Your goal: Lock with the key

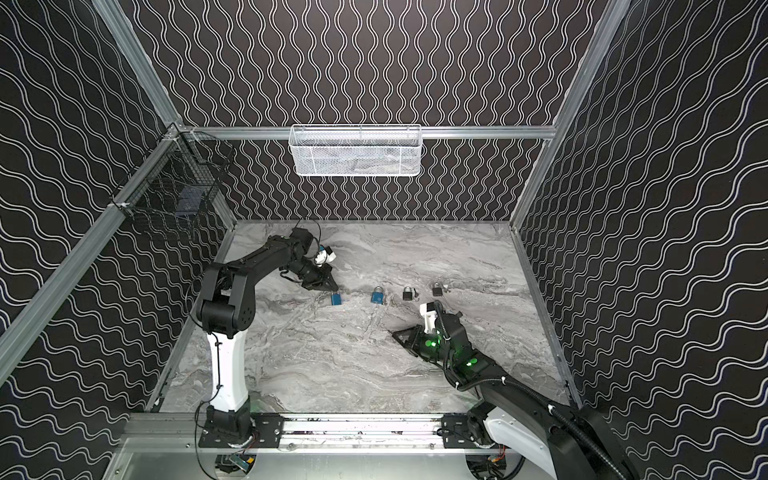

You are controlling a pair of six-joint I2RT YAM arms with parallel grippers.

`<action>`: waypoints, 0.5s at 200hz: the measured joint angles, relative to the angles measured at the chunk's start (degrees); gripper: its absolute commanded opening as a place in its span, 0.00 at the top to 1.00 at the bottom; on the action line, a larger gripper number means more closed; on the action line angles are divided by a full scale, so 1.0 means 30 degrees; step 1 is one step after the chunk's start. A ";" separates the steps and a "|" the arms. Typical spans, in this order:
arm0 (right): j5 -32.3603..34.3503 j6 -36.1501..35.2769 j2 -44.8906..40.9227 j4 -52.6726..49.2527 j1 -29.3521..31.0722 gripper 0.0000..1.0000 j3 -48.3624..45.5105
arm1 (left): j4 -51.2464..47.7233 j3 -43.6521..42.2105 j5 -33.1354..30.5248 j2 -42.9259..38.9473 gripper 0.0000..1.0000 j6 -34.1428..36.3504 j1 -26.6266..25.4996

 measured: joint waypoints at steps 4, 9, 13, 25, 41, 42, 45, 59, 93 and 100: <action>-0.0044 -0.0007 0.0117 0.0087 -0.0007 1.00 0.0029 | -0.0095 0.0160 -0.0029 0.0109 1.00 0.0095 0.0015; -0.0124 -0.0007 0.0240 0.0189 -0.0015 1.00 0.0058 | -0.0226 0.0357 -0.0124 0.0233 1.00 0.0226 0.0029; -0.0175 -0.0007 0.0328 0.0240 -0.0015 1.00 0.0073 | -0.0291 0.0474 -0.0211 0.0342 1.00 0.0240 0.0036; -0.0248 -0.0007 0.0568 0.0517 -0.0015 1.00 0.0102 | -0.0554 0.0867 -0.0423 0.0721 1.00 0.0270 0.0051; -0.0328 -0.0007 0.0809 0.0852 -0.0015 1.00 0.0109 | -0.0925 0.1304 -0.0466 0.1122 1.00 0.0299 0.0044; -0.0335 -0.0007 0.0816 0.0867 -0.0015 1.00 0.0109 | -0.0954 0.1341 -0.0466 0.1144 1.00 0.0299 0.0044; -0.0357 -0.0007 0.0860 0.0903 -0.0015 1.00 0.0109 | -0.1005 0.1399 -0.0466 0.1188 1.00 0.0299 0.0044; -0.0415 -0.0007 0.0991 0.1049 -0.0015 1.00 0.0109 | -0.1246 0.1727 -0.0474 0.1435 0.97 0.0313 0.0044; -0.0619 0.0000 0.1246 0.1494 -0.0015 1.00 0.0109 | -0.1763 0.2586 -0.0342 0.2127 0.91 0.0299 0.0044; -0.0678 0.0000 0.1304 0.1559 -0.0015 1.00 0.0109 | -0.1865 0.2739 -0.0350 0.2244 0.90 0.0270 0.0044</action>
